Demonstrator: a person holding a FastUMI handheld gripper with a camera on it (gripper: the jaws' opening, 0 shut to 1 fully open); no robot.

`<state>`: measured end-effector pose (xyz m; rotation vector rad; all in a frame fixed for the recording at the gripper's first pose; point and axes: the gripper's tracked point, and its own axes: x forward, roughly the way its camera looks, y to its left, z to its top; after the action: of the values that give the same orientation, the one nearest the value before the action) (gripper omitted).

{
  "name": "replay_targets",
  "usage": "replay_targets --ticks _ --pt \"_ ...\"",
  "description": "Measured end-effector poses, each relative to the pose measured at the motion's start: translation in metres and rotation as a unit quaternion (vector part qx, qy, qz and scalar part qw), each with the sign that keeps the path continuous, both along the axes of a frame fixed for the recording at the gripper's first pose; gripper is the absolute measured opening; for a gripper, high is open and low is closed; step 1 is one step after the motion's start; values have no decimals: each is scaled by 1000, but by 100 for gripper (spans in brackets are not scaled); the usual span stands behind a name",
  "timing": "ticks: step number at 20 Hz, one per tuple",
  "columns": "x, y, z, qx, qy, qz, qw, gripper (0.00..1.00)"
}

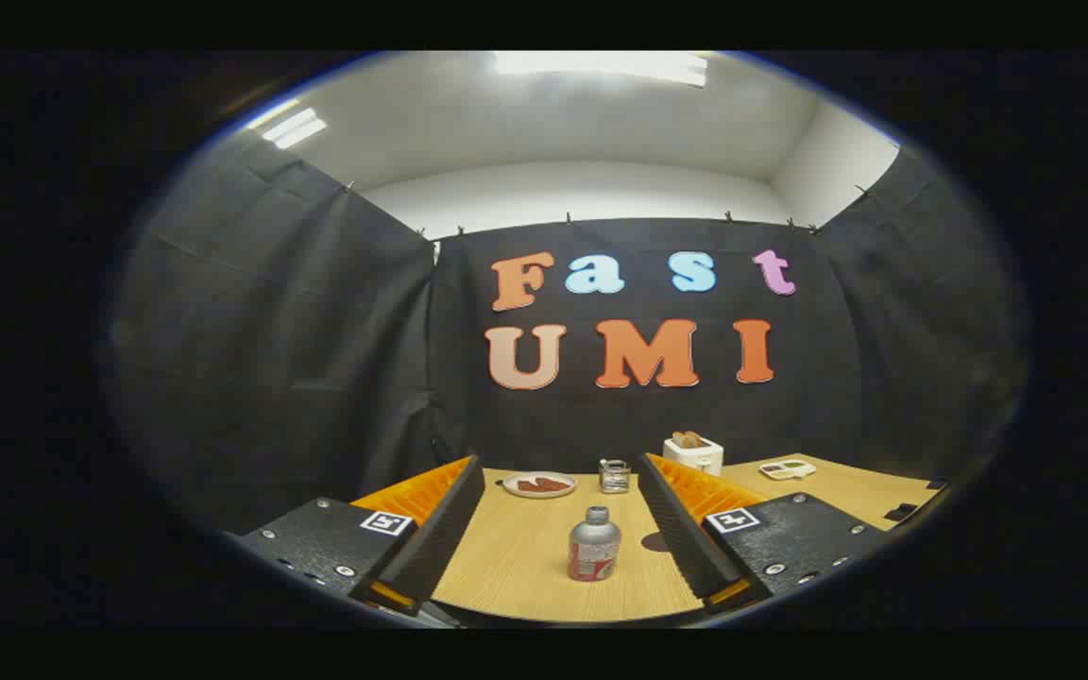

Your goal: Take the bottle from table, then pour the juice into the cup, finally place the bottle on the coaster

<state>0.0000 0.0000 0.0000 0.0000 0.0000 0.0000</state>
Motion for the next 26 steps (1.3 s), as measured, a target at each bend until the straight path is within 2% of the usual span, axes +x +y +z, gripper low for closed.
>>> replay_targets --ticks 18,26 --pt "9 -13 -15 -4 5 -10 1000 97" --pt "29 -18 -50 -1 10 -20 1000 97"
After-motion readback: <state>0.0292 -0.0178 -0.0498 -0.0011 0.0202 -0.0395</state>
